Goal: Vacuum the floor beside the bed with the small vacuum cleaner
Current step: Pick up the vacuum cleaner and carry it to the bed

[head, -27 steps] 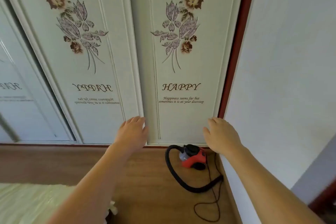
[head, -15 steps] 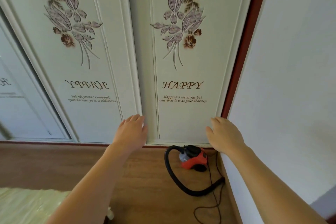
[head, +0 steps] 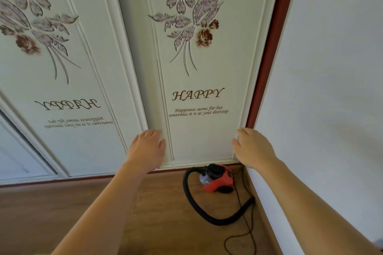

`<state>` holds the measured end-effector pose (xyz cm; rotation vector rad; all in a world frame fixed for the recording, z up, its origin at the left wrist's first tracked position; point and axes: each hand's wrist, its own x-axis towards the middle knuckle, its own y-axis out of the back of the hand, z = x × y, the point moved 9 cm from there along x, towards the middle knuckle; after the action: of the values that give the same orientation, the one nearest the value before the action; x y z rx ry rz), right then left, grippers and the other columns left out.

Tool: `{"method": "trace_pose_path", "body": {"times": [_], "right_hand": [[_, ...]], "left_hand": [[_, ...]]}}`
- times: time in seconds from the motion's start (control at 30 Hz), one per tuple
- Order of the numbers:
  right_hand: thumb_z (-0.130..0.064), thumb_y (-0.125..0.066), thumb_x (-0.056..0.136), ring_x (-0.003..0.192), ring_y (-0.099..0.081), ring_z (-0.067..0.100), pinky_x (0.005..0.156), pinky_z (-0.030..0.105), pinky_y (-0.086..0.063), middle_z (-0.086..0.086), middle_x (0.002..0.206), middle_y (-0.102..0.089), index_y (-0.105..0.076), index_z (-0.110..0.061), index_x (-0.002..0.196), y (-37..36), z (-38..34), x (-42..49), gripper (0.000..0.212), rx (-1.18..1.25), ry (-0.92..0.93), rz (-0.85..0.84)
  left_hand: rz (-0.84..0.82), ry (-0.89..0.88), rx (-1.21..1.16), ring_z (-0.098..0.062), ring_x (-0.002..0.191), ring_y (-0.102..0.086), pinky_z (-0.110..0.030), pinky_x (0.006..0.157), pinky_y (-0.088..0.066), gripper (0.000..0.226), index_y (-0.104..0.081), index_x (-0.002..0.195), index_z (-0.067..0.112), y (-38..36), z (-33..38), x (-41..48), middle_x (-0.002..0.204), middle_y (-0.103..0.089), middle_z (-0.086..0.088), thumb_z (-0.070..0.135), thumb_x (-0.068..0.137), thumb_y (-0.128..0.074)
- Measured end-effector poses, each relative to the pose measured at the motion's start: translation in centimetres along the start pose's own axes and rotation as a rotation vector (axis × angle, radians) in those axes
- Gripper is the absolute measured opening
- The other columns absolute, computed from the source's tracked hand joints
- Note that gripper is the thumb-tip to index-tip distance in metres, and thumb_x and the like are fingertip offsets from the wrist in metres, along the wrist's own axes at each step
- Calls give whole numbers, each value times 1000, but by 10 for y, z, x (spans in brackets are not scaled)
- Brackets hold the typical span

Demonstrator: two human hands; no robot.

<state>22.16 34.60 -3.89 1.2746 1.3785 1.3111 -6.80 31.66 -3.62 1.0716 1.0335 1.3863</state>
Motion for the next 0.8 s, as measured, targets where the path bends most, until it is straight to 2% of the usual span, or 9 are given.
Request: {"method": "trace_pose_path", "body": {"times": [0.13,0.2,0.27,0.37,0.47,0.6,0.67,0.8], "right_hand": [[-33,-32,103,121,-49,26,101,39,-41,7,130,-57,-55,-9,123,-10,15,38,39,30,11,-13],[-32,-31,103,125,-48,26,104,40,-40,7,133,-55,-54,-8,128,-14,23,60,42,42,32,-17],[-32,-31,103,125,-49,27,103,40,-41,7,132,-56,-54,-6,128,-16,32,85,43,56,56,-21],[-32,-32,102,114,-52,25,96,38,-43,6,120,-59,-56,-7,117,-20,48,121,38,58,87,-43],[-32,-32,101,109,-53,23,95,38,-44,5,116,-59,-56,-8,113,-27,64,154,37,41,119,-62],[-32,-32,100,101,-53,23,90,38,-43,6,108,-59,-54,-9,102,-34,77,190,32,30,155,-66],[-32,-32,100,104,-54,24,91,38,-43,6,109,-59,-55,-8,103,-39,79,207,34,30,179,-73],[-33,-31,102,120,-51,26,102,40,-42,7,126,-58,-56,-7,125,-57,77,240,43,22,213,-122]], "left_hand": [[-16,16,22,-22,146,-36,-39,121,-25,49,-39,153,17,-14,6,34,158,-41,-2,34,107,-31],[-15,29,24,-22,145,-36,-39,121,-26,49,-39,152,17,-20,12,53,157,-42,-1,34,107,-30],[-7,47,17,-23,142,-40,-40,119,-30,48,-43,149,17,-24,20,72,153,-46,-1,34,107,-29],[0,86,0,-24,135,-46,-41,114,-35,41,-50,138,15,-29,32,99,144,-53,-2,32,106,-30],[4,125,-13,-25,131,-49,-42,112,-38,37,-52,131,13,-35,45,123,139,-56,-3,31,105,-32],[11,157,-25,-24,132,-48,-43,113,-37,40,-52,133,14,-43,52,149,140,-56,-2,33,104,-31],[12,171,-13,-23,139,-43,-42,118,-33,45,-47,144,17,-47,50,160,149,-50,0,35,106,-30],[-26,200,15,-22,148,-33,-42,123,-24,50,-37,154,17,-59,42,182,159,-40,-1,35,108,-30]]}}
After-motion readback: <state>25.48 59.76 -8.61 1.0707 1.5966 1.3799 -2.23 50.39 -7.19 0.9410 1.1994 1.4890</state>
